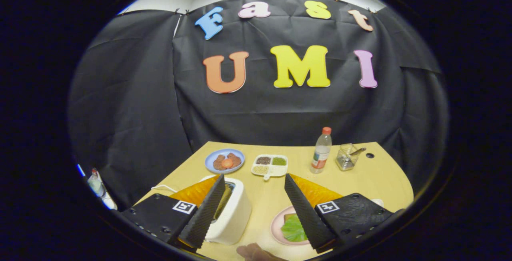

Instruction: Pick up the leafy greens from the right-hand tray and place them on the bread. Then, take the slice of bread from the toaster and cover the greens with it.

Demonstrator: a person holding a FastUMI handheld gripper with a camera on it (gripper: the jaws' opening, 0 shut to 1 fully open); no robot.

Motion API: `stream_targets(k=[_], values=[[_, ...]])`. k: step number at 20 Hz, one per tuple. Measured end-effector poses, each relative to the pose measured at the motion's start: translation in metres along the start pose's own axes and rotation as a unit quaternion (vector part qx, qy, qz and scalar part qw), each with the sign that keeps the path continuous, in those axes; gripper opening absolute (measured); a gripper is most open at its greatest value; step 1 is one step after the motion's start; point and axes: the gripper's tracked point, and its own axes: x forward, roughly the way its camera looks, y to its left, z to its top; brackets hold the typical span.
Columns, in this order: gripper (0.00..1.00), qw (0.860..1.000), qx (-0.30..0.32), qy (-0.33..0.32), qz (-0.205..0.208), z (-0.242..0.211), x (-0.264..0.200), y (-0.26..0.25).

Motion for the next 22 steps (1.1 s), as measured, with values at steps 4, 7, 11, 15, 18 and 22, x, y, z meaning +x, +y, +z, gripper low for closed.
stream_targets(k=[4,7,11,15,18,22], values=[[0.93,0.998,0.027,0.050,0.026,-0.025,0.021,0.025],[0.96,0.995,0.038,0.085,0.043,-0.038,0.031,0.040],[0.96,0.993,0.027,0.107,0.046,-0.052,0.046,0.058],[0.89,0.991,0.024,0.125,0.049,-0.063,0.053,0.073],[0.74,0.989,0.016,0.142,0.030,-0.069,0.058,0.071],[0.56,0.983,0.027,0.180,0.011,-0.073,0.063,0.072]])
